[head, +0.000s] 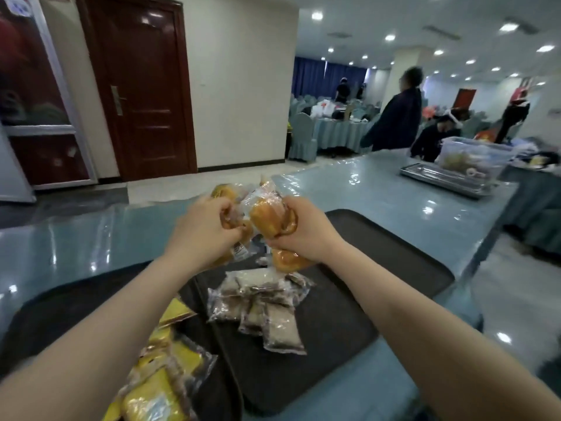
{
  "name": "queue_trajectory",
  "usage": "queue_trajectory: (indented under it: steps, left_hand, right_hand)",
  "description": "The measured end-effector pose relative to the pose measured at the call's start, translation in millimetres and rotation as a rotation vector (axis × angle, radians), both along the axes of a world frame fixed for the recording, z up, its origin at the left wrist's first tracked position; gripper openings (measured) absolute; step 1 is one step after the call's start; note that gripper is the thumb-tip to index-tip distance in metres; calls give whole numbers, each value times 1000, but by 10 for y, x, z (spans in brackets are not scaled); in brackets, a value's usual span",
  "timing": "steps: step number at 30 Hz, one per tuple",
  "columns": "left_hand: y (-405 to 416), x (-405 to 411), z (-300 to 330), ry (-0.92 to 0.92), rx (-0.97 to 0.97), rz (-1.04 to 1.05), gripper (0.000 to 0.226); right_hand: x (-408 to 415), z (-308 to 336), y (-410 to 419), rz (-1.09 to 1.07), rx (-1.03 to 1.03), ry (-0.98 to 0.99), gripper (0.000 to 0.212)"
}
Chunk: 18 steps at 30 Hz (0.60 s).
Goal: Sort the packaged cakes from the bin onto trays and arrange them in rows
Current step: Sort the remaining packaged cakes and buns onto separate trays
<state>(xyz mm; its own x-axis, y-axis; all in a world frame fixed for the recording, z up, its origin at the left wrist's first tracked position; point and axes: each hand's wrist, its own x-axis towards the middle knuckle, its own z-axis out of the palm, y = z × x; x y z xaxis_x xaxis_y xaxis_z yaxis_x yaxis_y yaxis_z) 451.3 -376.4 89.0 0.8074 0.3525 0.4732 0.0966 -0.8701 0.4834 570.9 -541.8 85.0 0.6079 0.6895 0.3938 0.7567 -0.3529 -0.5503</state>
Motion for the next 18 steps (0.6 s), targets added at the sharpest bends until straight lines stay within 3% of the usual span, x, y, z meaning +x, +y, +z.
queue_trajectory:
  steps: [9,18]
  left_hand:
    - [-771,1096,-317,78,-51,-81,17]
    - [-1282,2056,-908,197,-135,-168,27]
  right_hand:
    - [965,-292,-900,-117,-57,-6,70]
    - [1768,-927,-1589,-263,-95,109,72]
